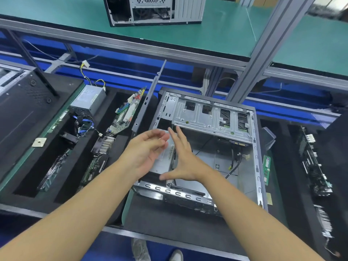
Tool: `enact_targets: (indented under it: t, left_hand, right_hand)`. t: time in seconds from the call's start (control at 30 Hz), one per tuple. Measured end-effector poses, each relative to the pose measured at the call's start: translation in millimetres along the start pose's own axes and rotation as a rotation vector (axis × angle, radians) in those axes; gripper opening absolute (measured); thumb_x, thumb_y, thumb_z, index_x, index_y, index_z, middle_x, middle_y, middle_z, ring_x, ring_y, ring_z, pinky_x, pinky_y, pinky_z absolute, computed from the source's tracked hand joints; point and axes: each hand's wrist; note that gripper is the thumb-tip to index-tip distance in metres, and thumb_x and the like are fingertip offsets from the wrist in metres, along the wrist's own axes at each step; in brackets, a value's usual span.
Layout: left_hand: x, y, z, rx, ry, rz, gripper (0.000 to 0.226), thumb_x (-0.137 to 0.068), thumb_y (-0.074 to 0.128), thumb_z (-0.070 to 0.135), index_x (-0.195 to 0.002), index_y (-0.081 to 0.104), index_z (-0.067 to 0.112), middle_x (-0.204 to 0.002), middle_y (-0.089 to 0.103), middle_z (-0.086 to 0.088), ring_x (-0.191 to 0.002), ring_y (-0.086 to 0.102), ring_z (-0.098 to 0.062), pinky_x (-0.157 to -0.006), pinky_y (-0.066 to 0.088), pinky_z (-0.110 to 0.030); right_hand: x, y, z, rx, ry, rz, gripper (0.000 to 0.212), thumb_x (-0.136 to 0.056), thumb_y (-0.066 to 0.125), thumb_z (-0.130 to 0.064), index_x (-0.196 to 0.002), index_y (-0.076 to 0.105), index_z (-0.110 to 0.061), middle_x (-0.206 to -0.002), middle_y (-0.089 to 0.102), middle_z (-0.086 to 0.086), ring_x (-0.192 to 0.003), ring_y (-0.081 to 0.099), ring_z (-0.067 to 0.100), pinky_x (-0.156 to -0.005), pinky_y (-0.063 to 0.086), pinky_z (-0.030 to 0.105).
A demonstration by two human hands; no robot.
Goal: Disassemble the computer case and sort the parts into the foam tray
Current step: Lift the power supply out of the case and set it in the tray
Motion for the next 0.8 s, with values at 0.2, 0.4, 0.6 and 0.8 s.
enact_targets:
  t: [0.2, 0.4, 0.6, 0.8]
  left_hand:
    - [-5.1, -5.6, -1.9, 0.232, -0.185, -0.068, 0.029, -0.080, 0.062, -0.015, -0.099, 0.060, 0.007, -0.107, 0.072, -0.011, -0.114, 0.068, -0.021, -0.090, 0.058, -0.033]
    - [-1.4, -15.5, -4.9, -0.320, 0.038, -0.104, 0.028, -0.084, 0.066, -0.013, -0.099, 0.070, 0.010, -0.106, 0.074, -0.005, -0.106, 0.071, -0.017, -0.091, 0.057, -0.035]
    - [-4.5, -43.9, -2.7, -1.621, 0.875, -0.398, 0.030, -0.083, 0.059, -0.001, -0.105, 0.068, 0.016, -0.125, 0.059, 0.004, -0.121, 0.054, -0.014, -0.105, 0.043, -0.039]
    - [-14.0, -61.6, 9.2, -2.017, 0.561, -0.613, 0.095, -0.073, 0.052, 0.051, -0.155, 0.018, 0.018, -0.165, -0.004, 0.000, -0.152, -0.013, -0.019, -0.124, -0.001, -0.043]
  right_hand:
    - [-2.9, -2.4, 3.4, 0.279, 0.001, -0.076, 0.143, -0.050, 0.079, -0.077, -0.148, -0.024, -0.056, -0.153, -0.046, -0.016, -0.148, -0.031, 0.021, -0.120, 0.011, 0.059]
    - [-8.9, -0.6, 3.2, 0.212, -0.011, -0.072, 0.127, -0.053, 0.085, -0.061, -0.147, -0.001, -0.060, -0.155, -0.028, -0.021, -0.153, -0.007, 0.027, -0.116, 0.025, 0.044]
    - [-5.9, 2.5, 6.6, 0.126, -0.067, 0.017, 0.116, -0.052, 0.089, -0.055, -0.143, 0.018, -0.059, -0.156, -0.015, -0.022, -0.145, 0.003, 0.008, -0.110, 0.038, 0.045]
    - [-2.8, -15.1, 2.6, 0.118, -0.028, -0.088, 0.137, -0.053, 0.092, -0.060, -0.153, -0.001, -0.056, -0.156, -0.027, -0.031, -0.154, 0.002, 0.016, -0.117, 0.030, 0.051]
Point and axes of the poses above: each hand's wrist, its own x-axis away from the middle knuckle, its own y-axis out of the palm, z = x × y
